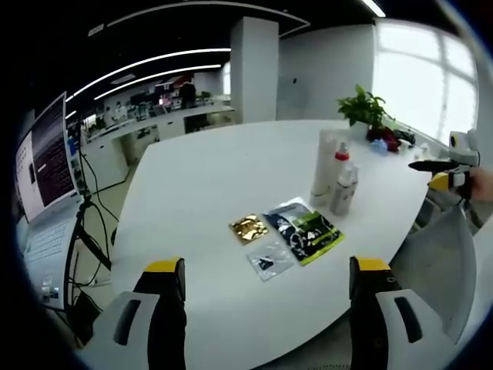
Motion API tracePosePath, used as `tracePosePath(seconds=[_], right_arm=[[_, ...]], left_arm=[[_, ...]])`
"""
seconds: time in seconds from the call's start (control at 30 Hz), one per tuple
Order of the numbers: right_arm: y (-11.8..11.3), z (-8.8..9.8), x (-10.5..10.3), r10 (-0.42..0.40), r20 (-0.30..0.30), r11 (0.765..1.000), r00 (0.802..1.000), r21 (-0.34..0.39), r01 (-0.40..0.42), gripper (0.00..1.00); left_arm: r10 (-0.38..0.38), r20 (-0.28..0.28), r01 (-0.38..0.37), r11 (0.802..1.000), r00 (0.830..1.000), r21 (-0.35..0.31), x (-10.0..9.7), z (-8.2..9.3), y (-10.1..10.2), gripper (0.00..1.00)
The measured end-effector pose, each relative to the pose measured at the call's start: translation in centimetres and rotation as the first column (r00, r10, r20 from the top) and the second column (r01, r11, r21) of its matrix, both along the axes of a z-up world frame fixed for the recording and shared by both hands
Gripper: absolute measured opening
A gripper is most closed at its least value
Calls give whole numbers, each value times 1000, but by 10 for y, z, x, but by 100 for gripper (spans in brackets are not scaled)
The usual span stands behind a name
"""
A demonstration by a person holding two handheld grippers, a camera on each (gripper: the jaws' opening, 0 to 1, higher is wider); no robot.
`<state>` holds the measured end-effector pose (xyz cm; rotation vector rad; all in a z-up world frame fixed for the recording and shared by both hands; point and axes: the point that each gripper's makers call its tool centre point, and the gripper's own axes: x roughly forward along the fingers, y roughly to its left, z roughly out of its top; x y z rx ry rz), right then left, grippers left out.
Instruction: Arrange the skincare products in the storage area until every visible bottle or jar stands upright without overlapping.
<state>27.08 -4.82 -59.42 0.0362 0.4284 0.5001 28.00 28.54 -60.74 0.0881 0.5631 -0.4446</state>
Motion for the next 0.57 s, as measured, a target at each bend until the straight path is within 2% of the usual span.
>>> tracePosePath(seconds=[0.57], right_arm=[[0,-1,-1,2,-4,1000,1000,-1,-2,100]], left_arm=[[-1,-4,1,1000,1000,1,-2,-1,-1,85]])
